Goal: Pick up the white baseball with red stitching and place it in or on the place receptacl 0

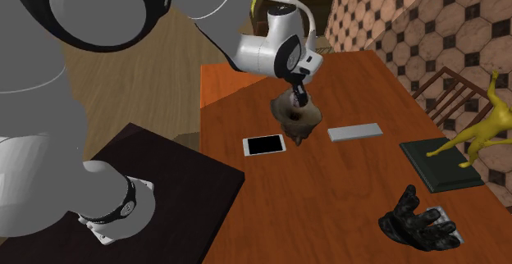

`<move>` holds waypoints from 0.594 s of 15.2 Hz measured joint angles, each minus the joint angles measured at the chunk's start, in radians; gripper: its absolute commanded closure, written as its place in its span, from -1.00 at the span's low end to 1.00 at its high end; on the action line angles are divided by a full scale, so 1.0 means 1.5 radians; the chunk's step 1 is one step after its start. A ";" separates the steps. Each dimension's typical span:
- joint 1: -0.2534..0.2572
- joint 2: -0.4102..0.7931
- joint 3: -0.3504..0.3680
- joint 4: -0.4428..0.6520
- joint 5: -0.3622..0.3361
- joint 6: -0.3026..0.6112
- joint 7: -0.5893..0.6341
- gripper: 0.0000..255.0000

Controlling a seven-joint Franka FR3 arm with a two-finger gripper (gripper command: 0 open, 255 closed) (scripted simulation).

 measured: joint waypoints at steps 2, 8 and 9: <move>-0.007 -0.013 0.009 0.000 0.013 -0.012 -0.011 1.00; -0.025 -0.052 0.036 0.002 0.053 -0.051 -0.044 1.00; -0.028 -0.059 0.040 0.001 0.060 -0.056 -0.051 1.00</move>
